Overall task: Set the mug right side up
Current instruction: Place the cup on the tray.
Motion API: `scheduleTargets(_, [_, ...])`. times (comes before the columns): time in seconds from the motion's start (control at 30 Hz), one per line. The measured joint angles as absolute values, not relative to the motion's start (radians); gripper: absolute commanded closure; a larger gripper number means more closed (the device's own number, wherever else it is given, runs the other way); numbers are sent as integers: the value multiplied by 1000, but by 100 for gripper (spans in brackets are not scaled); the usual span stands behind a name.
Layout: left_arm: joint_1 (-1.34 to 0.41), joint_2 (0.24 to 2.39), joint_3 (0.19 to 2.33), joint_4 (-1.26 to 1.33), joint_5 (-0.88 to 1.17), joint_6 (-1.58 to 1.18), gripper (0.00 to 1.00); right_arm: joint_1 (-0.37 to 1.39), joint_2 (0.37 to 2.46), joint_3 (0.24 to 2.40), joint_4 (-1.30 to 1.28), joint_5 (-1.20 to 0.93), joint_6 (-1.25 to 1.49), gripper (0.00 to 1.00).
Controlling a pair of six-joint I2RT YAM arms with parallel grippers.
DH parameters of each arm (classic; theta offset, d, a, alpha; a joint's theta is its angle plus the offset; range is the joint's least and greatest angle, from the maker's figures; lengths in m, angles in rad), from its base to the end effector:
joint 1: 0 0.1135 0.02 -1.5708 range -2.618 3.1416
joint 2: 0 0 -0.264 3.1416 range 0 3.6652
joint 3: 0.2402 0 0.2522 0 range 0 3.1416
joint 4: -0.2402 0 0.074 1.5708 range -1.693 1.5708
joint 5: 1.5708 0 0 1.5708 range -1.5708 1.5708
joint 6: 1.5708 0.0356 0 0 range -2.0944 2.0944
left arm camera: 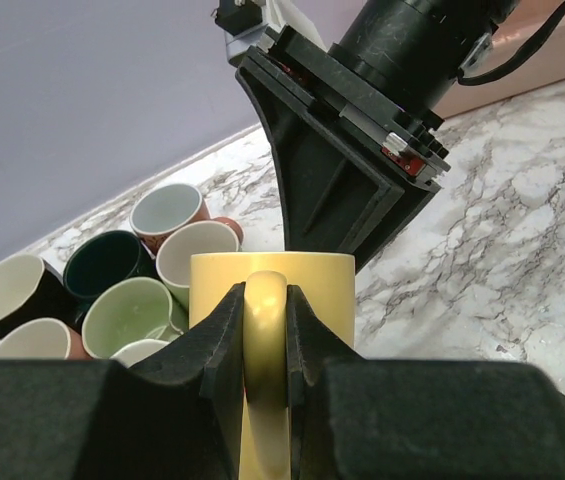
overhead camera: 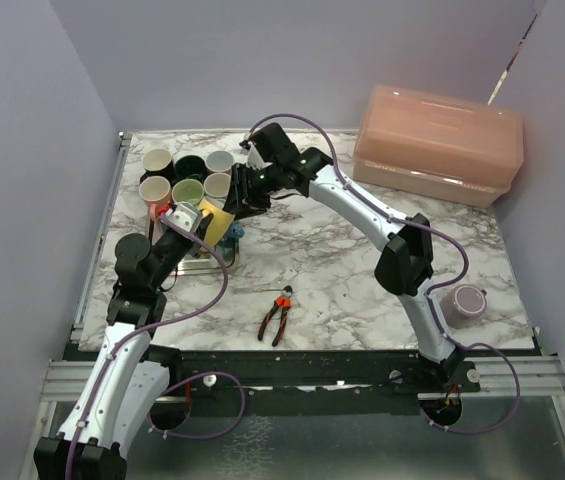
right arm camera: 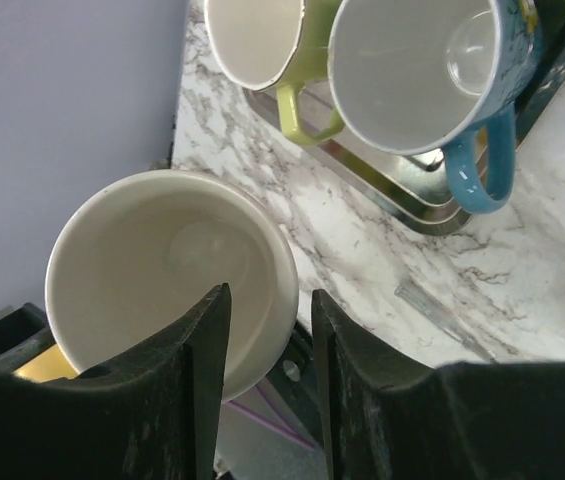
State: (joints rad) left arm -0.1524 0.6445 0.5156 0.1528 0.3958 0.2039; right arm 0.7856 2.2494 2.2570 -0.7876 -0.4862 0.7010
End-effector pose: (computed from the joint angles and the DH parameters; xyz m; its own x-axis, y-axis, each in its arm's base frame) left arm 0.1624 -0.0388 0.3027 0.1286 0.1693 -0.9771 0.5055 0.8365 0.2115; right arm 0.3454 0.3691 0.3067 -0.9347 -0.1285 -0.3313 -0.3366 0.6189 0.7097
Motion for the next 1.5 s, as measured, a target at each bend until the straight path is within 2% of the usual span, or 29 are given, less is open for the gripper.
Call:
scheduleTargets(0.13, [-152, 656, 516, 187, 416, 203, 100, 770, 2249, 2256, -782, -557, 741, 71])
scheduleTargets(0.27, [-152, 661, 516, 223, 430, 202, 100, 755, 2249, 2249, -765, -596, 788, 98])
scheduleTargets(0.4, [-154, 662, 517, 244, 442, 211, 100, 743, 2250, 2244, -750, -600, 854, 99])
scheduleTargets(0.53, [-153, 664, 517, 234, 425, 189, 73, 745, 2249, 2235, -748, -580, 873, 99])
scheduleTargets(0.67, [-156, 669, 532, 173, 393, 141, 64, 751, 2244, 2226, -741, -514, 864, 99])
scheduleTargets(1.07, [-157, 717, 669, -45, 353, 102, 66, 755, 2167, 2220, -742, -343, 770, 99])
scheduleTargets(1.2, [-157, 751, 735, -115, 361, 88, 74, 765, 2134, 2218, -740, -271, 718, 99])
scheduleTargets(1.33, [-158, 777, 770, -164, 384, 62, 77, 793, 2093, 2195, -726, -174, 650, 99])
scheduleTargets(1.5, [-159, 815, 776, -184, 410, 47, 74, 820, 2083, 2207, -734, -64, 562, 99])
